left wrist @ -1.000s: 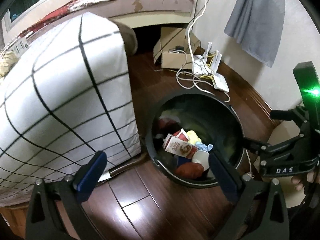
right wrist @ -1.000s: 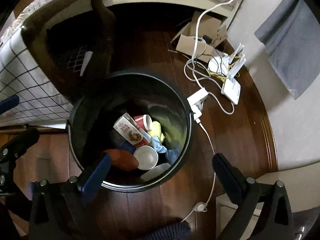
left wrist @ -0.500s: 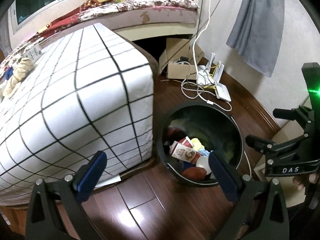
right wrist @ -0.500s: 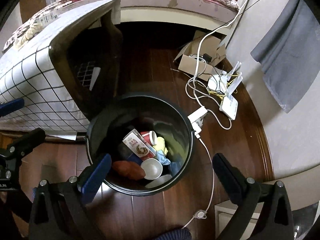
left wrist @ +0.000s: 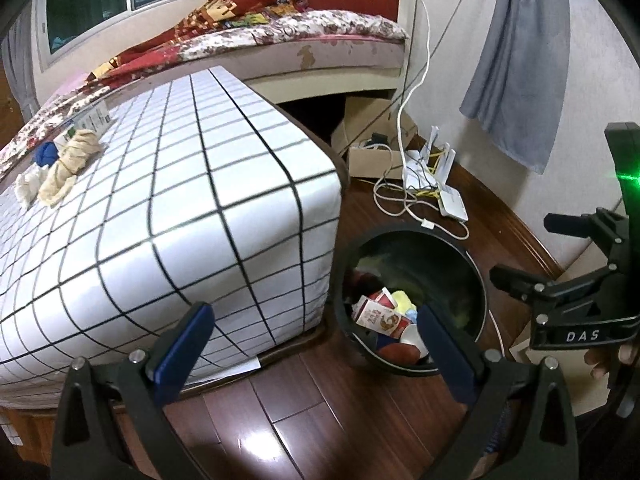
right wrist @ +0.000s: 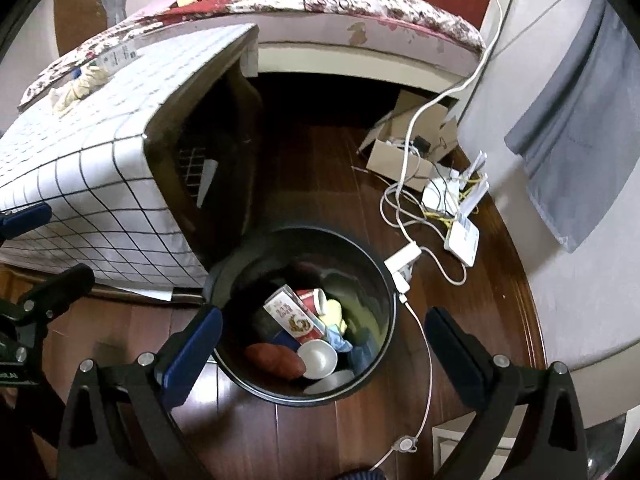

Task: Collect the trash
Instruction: 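Move both grippers back over the table toward the remaining items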

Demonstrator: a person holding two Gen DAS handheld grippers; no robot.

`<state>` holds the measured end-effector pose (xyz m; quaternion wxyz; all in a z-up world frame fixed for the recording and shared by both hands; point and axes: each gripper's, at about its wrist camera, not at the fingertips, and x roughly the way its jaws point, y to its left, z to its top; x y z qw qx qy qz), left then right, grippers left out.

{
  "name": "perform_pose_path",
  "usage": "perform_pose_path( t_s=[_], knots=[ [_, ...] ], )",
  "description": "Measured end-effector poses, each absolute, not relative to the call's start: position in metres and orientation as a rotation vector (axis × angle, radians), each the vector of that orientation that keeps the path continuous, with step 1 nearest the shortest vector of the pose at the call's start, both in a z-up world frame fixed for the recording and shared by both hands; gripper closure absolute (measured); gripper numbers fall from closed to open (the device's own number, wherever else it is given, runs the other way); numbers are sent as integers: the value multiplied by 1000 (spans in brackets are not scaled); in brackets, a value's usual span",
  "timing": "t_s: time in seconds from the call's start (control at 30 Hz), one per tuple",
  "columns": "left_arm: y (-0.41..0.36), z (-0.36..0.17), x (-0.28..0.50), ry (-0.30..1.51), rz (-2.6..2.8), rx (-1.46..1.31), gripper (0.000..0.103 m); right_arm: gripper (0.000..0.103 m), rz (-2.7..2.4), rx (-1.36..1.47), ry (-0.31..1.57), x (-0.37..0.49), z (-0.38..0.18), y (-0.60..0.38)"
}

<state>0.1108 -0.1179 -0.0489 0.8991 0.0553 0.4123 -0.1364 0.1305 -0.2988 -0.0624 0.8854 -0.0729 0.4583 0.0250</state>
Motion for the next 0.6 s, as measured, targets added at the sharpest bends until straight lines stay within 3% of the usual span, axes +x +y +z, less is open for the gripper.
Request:
perform_pose_path(
  t_s=[0.6],
  knots=[
    [-64, -13, 115, 768, -217, 35, 1, 1, 136, -170, 785, 137, -22, -251]
  ],
)
